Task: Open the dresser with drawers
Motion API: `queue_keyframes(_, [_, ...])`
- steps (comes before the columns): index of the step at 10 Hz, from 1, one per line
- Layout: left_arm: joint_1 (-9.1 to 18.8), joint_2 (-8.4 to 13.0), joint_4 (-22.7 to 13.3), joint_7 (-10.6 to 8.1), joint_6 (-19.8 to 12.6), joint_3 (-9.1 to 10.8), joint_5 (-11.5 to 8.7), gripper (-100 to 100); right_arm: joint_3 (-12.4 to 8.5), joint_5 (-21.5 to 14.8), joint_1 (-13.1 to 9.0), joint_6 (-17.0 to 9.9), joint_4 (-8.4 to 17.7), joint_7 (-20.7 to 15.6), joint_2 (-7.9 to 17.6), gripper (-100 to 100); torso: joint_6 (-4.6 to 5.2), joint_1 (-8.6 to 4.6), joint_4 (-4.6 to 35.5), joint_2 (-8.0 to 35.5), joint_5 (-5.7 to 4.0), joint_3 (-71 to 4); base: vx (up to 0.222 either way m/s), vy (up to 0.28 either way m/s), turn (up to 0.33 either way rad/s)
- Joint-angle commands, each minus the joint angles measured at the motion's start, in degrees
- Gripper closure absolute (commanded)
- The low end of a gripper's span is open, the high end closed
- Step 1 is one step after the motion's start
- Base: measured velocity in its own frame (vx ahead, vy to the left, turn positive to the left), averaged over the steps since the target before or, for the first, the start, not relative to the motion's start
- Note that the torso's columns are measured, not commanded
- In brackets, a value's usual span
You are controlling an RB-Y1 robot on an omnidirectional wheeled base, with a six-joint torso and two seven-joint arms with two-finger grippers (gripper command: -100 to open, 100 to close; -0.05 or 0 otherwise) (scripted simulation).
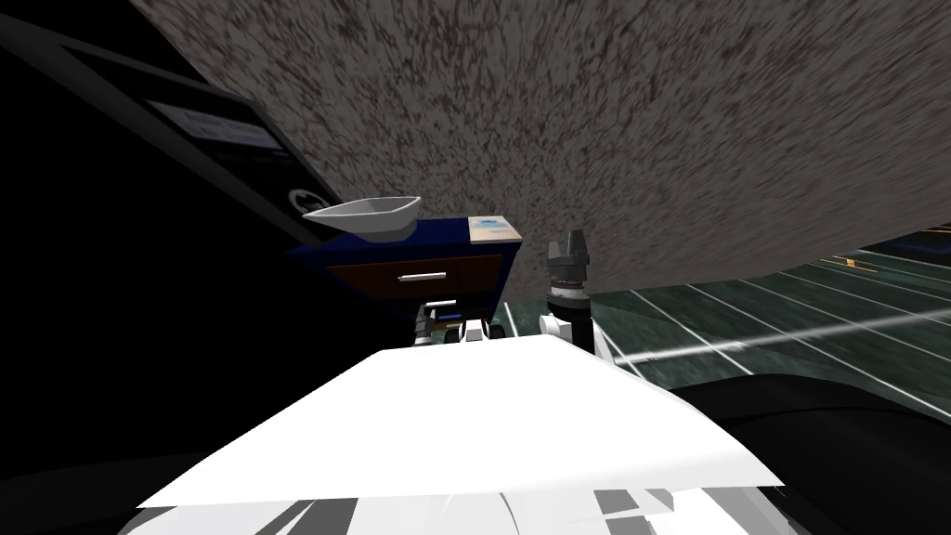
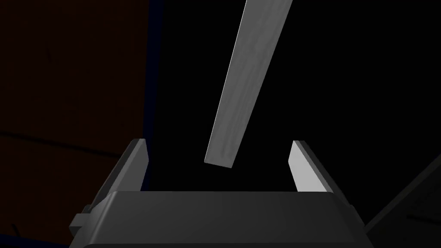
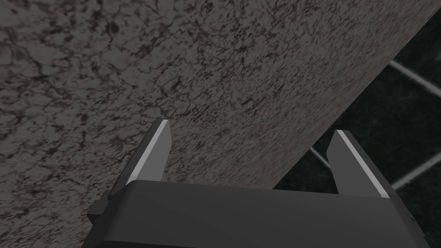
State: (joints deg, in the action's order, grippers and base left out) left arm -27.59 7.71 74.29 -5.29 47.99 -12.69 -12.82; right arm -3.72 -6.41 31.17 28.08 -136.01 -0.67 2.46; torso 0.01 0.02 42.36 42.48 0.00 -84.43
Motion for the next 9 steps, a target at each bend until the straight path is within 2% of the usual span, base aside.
queue_keyframes(1, [0.0, 0.0, 0.2, 0.02, -0.2, 0.02, 0.0, 100, 0.0, 0.0, 0.0, 0.0, 0.0, 0.0, 0.0, 0, -0.01, 0.02, 0.0, 0.1, 0.01, 0.0, 0.011, 0.000, 0.001])
queue_keyframes(2, [-1.4, 0.5, 1.4, -0.04, 0.1, -0.46, -0.1, 100, 0.0, 0.0, 0.0, 0.0, 0.0, 0.0, 0.0, 0, 0.00, 0.00, 0.0, 0.0, 0.01, 0.0, -0.102, -0.018, 0.022])
queue_keyframes(5, [-3.2, 1.2, 2.9, -0.11, 0.4, -1.06, -0.1, 100, 0.0, 0.0, 0.0, 0.0, 0.0, 0.0, 0.0, 0, 0.00, -0.06, 0.0, 0.0, 0.00, 0.0, -0.174, -0.004, 0.015])
queue_keyframes(6, [-2.9, 1.0, 2.8, -0.04, 0.1, -0.92, -0.1, 100, 0.0, 0.0, 0.0, 0.0, 0.0, 0.0, 0.0, 0, -0.01, 0.00, 0.0, -0.1, 0.00, -0.1, -0.091, 0.006, 0.002])
queue_keyframes(7, [-1.7, 0.5, 1.2, -0.02, 0.3, -0.57, 0.0, -100, 0.0, 0.0, 0.0, 0.0, 0.0, 0.0, 0.0, 0, 0.00, 0.02, -0.1, -0.5, 0.02, -0.3, 0.052, -0.015, -0.021])
queue_keyframes(9, [-0.2, -0.1, -0.7, 0.00, 0.4, -0.14, 0.2, -100, 0.0, 0.0, 0.0, 0.0, 0.0, 0.0, 0.0, 0, -0.01, 0.01, -0.3, -0.9, 0.00, -0.6, 0.139, 0.007, -0.012])
